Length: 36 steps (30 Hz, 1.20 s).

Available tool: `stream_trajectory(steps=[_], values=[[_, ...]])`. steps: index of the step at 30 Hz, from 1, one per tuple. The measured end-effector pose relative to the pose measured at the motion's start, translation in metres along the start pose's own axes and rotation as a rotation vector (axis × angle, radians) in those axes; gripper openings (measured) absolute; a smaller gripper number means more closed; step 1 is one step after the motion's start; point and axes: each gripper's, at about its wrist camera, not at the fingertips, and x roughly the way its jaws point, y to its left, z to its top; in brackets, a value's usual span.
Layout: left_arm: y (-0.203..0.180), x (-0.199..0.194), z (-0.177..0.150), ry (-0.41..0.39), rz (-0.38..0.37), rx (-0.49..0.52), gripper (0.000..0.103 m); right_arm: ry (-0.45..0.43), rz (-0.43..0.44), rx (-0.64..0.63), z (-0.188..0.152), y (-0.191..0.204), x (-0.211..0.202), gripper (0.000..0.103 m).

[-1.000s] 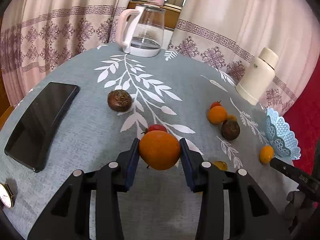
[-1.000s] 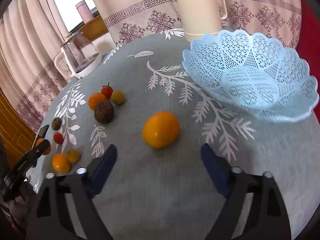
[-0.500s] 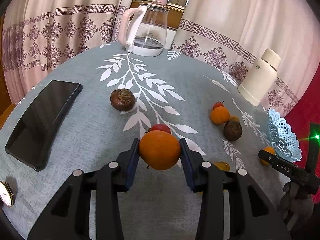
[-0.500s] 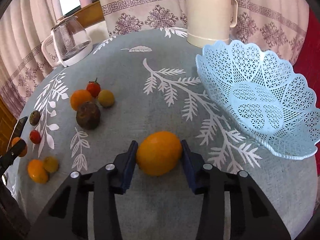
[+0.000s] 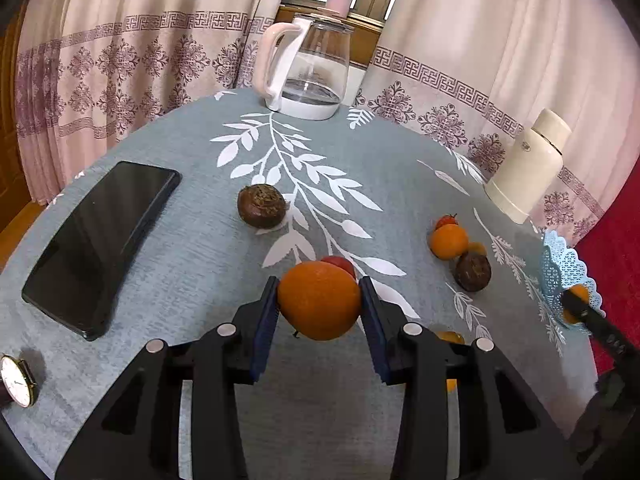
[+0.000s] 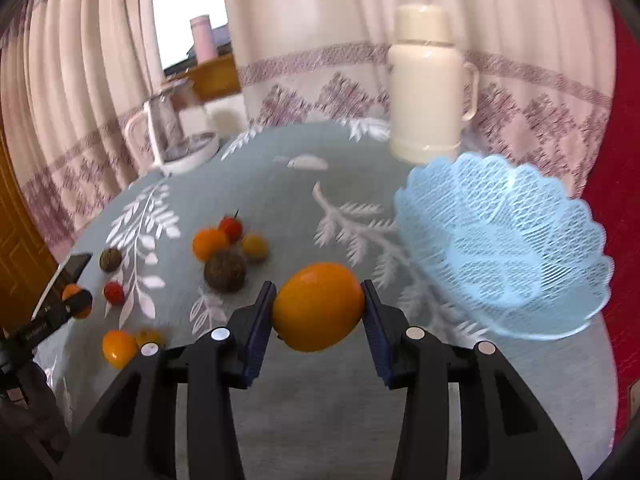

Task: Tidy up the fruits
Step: 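Carry the orange into the blue basket and open the right tool while the left tool holds its orange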

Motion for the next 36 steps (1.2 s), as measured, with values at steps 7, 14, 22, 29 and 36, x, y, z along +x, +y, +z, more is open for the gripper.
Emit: stream_trajectory(steps=[7,14,22,29,36], values=[[-0.005,-0.006,0.002,-0.004,0.035,0.008,0.041,-0.100,-0.054,0.086,0.015,-0.036,-0.028,0.043],[-0.015,-0.021,0.011,-0.046,0.042,0.025,0.041,-0.150,-0.156,0.172,0.020,-0.081,-0.038,0.043],[-0.035,-0.035,0.017,-0.071,0.022,0.060,0.041,-0.101,-0.256,0.249,0.013,-0.128,-0.018,0.043],[-0.049,-0.038,0.022,-0.077,0.011,0.081,0.041,-0.072,-0.292,0.236,0.006,-0.129,-0.006,0.044],[-0.060,-0.041,0.024,-0.087,0.000,0.098,0.041,-0.068,-0.288,0.246,0.004,-0.130,-0.004,0.044]])
